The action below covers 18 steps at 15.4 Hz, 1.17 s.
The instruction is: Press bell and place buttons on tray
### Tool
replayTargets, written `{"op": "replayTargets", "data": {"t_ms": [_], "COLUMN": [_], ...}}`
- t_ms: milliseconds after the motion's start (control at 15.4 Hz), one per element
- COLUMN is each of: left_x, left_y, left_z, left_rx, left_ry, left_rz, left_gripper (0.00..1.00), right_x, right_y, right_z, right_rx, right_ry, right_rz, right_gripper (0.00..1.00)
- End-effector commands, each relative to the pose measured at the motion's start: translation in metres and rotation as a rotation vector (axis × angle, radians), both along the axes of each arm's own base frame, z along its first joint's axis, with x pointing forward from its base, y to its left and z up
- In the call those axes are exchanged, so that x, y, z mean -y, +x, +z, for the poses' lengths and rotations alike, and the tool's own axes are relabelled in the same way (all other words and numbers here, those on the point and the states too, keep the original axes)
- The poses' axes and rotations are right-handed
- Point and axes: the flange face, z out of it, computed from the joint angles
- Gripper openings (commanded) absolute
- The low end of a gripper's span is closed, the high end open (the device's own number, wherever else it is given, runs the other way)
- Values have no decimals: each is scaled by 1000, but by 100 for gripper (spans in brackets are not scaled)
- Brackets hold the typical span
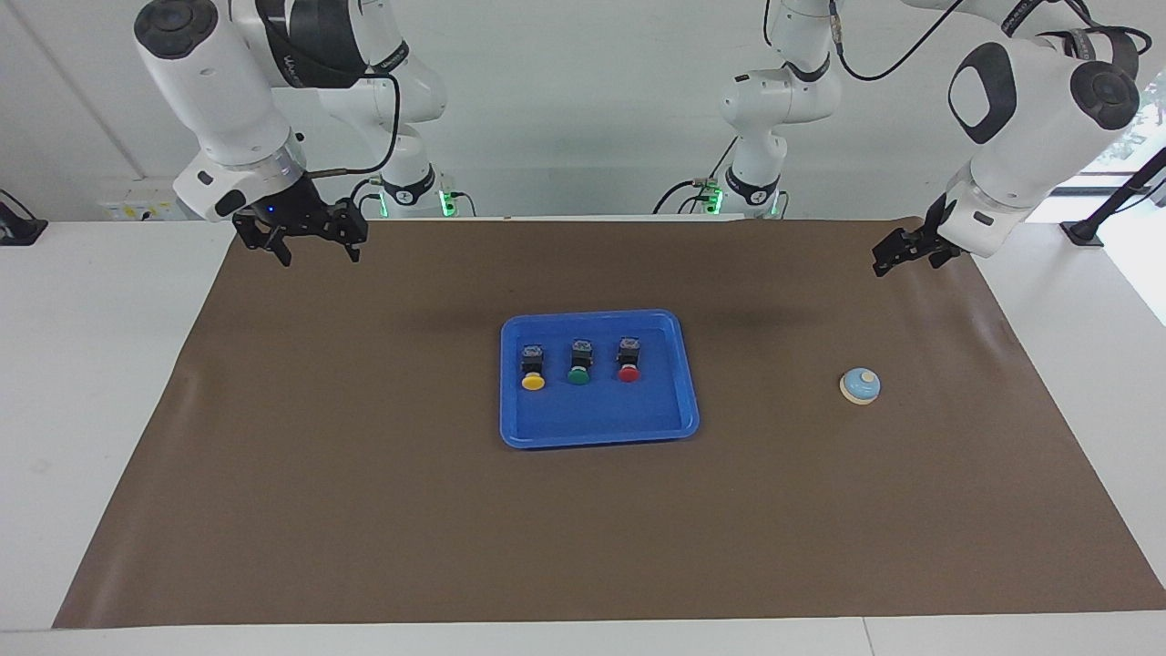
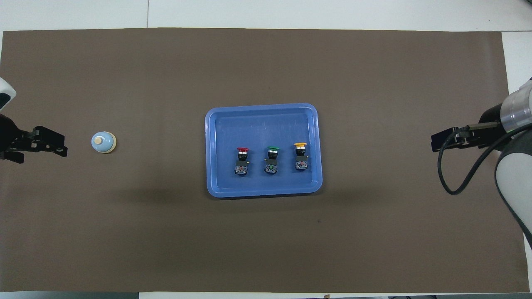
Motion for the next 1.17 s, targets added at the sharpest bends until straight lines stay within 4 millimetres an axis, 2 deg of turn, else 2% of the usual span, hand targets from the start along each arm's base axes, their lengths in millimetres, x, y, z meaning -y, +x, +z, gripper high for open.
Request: {"op": "replayTargets", "data": {"t_ms": [0,324,714,1103], "left_x": [1,2,16,12], "left_y": [-1,-3,5,11], "left_z": [7,10,35,41], "left_rx": [-15,-33,-15,55], "left_ry": [8,-5,-7,-10], "left_rz": [-14,-23,-47,-32], "left_gripper": [100,100,100,100], "right_x": [5,5,5,5], "right_y": [-6,-6,-6,-6], "right_z": [3,3,3,3], "right_rx": [-6,-6,-6,-6], "right_ry": [-9,-9,-9,-9], "right_rz": [10,10,10,10], "right_gripper": [100,100,100,100]}}
